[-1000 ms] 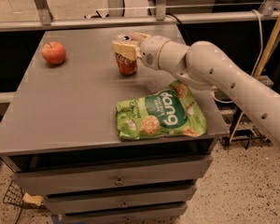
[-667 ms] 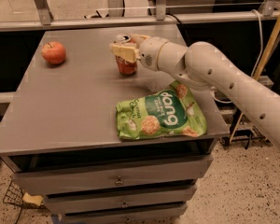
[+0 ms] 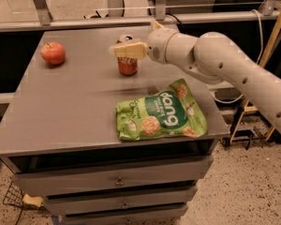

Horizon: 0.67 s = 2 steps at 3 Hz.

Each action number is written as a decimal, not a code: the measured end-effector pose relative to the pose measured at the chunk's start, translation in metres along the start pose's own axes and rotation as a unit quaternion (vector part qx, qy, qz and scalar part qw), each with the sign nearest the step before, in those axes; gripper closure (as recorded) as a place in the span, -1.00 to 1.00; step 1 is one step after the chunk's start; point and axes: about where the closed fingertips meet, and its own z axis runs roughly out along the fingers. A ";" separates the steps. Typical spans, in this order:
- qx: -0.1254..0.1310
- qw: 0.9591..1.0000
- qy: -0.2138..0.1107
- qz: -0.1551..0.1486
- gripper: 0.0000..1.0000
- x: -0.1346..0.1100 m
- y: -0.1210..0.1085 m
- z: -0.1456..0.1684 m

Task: Place coke can upright

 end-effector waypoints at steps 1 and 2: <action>0.048 0.997 0.032 -0.055 -1.00 -0.023 -0.019 -0.030; 0.111 0.991 0.035 -0.069 -1.00 -0.040 -0.050 -0.076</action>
Offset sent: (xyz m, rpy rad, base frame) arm -0.0245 -0.1963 0.0790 -0.1441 -0.1105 -0.4322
